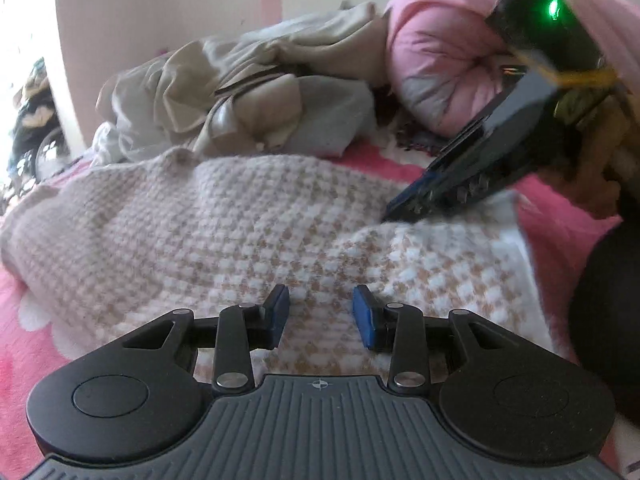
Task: Fold clothes
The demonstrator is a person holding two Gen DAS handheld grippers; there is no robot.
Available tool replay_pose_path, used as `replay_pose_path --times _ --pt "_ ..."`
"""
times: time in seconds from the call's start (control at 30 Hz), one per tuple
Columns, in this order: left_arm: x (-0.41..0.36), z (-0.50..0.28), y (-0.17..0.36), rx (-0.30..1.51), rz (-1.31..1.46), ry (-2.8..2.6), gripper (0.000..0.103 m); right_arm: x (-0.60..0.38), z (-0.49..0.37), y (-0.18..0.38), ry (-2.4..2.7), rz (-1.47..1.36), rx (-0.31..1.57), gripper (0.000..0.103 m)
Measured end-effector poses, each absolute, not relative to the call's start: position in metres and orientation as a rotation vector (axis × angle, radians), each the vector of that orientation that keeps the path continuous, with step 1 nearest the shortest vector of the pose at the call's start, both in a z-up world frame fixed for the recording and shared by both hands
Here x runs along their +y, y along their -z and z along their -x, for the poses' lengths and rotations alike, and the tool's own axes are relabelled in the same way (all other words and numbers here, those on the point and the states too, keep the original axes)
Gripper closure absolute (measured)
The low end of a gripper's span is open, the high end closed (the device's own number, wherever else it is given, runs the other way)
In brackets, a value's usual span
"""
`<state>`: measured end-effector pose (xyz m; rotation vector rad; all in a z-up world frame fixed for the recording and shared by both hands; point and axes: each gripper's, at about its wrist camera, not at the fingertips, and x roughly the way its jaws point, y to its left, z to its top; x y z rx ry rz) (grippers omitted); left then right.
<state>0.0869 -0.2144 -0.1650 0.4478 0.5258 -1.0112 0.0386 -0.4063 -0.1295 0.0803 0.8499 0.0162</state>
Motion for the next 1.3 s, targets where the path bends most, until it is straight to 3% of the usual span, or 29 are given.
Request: replay_pose_path --times 0.1,0.33,0.47,0.6,0.7,1.2,1.3 --pt "-0.195 -0.066 0.14 0.47 -0.444 1.025 0.068 -0.394 -0.014 0.111 -0.085 -0.01 0.816 0.09" --pt "-0.212 0.002 0.185 0.463 -0.656 1.017 0.068 -0.358 -0.006 0.136 -0.103 0.194 0.937 0.092" --pt "-0.209 -0.001 0.161 0.512 -0.62 0.986 0.068 -0.349 0.003 0.106 -0.113 0.158 0.875 0.091" --pt "-0.212 0.003 0.159 0.554 -0.615 1.001 0.067 -0.338 -0.006 0.132 -0.1 0.208 0.949 0.08" --pt "-0.212 0.009 0.164 0.555 -0.63 0.992 0.067 -0.342 -0.005 0.144 -0.081 0.18 0.952 0.08" --pt "-0.144 -0.046 0.119 0.686 -0.318 0.871 0.063 -0.356 -0.02 0.091 -0.001 0.01 0.778 0.078" --pt "-0.129 -0.083 0.115 0.711 -0.233 0.775 0.053 -0.354 -0.044 0.097 -0.003 -0.032 0.775 0.078"
